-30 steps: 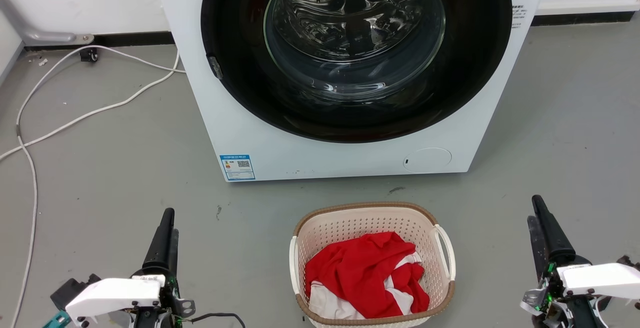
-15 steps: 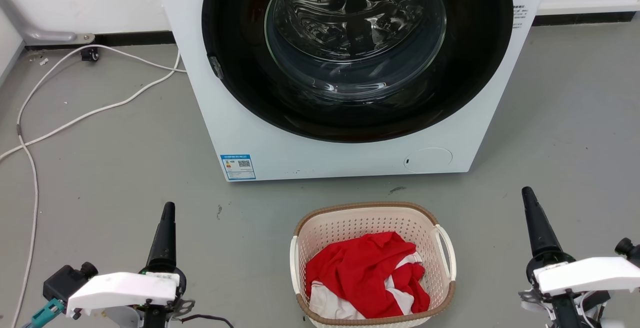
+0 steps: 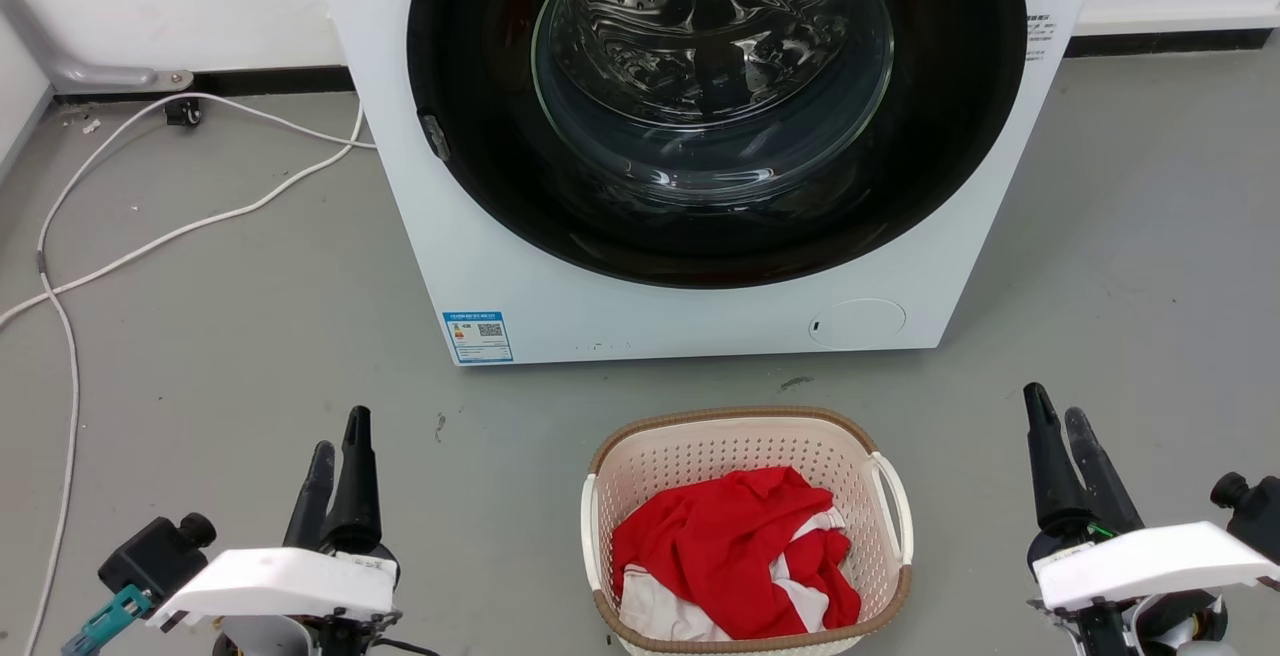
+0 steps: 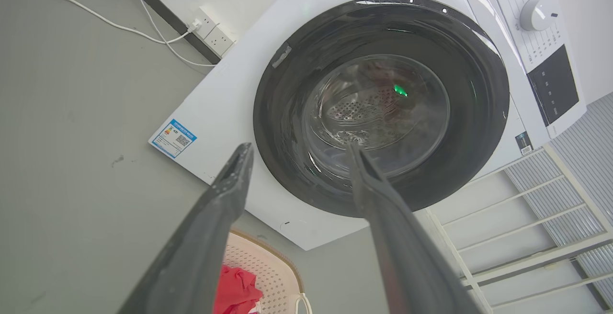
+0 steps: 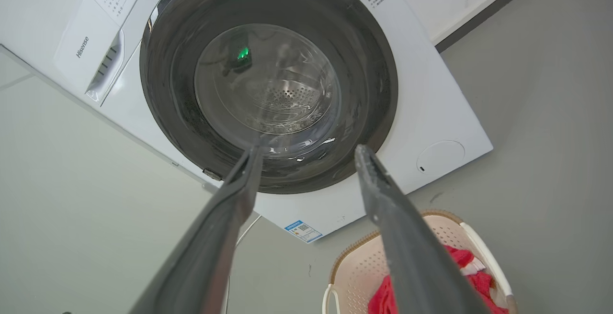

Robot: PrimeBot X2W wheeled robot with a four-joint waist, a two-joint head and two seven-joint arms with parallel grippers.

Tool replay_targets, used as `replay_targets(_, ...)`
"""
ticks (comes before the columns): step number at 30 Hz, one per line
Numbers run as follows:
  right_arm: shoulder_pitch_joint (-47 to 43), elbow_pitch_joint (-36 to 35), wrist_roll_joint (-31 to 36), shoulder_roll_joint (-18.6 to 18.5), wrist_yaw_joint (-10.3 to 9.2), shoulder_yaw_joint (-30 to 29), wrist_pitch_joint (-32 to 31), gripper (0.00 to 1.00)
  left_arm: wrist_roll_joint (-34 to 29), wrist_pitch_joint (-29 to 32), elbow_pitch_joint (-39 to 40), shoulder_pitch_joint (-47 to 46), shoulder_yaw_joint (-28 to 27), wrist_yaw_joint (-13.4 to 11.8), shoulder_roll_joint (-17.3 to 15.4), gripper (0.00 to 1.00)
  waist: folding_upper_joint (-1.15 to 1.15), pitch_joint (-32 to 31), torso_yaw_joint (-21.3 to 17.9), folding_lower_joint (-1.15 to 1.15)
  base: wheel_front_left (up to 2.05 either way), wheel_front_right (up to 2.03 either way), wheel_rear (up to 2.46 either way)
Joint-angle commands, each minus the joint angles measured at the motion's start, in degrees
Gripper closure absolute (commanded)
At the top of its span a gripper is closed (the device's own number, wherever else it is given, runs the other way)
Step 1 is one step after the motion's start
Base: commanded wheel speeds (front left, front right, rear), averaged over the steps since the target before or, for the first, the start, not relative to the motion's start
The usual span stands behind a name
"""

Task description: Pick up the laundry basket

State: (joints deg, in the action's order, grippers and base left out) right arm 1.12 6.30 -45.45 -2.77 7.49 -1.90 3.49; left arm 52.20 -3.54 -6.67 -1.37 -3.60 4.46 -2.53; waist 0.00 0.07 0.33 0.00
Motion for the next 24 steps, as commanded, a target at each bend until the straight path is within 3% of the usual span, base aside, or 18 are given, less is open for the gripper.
replay_targets(1, 0.1, -1.3, 2.3, -0.1, 0.0, 0.2, 0.6, 0.0, -2.1, -0.6, 1.3, 0.0, 0.3, -0.3, -0.3, 0.0, 0.0, 0.0, 0.0, 0.0, 0.0, 0.0, 0.0)
replay_targets(24, -1.6, -2.1, 22.6, -0.1, 0.0, 0.8, 4.6, 0.0, -20.0, -4.5, 1.6, 1.9, 2.4, -1.3, -0.3, 0.0, 0.0, -0.3, 0.2, 0.0, 0.0, 0.0, 0.0)
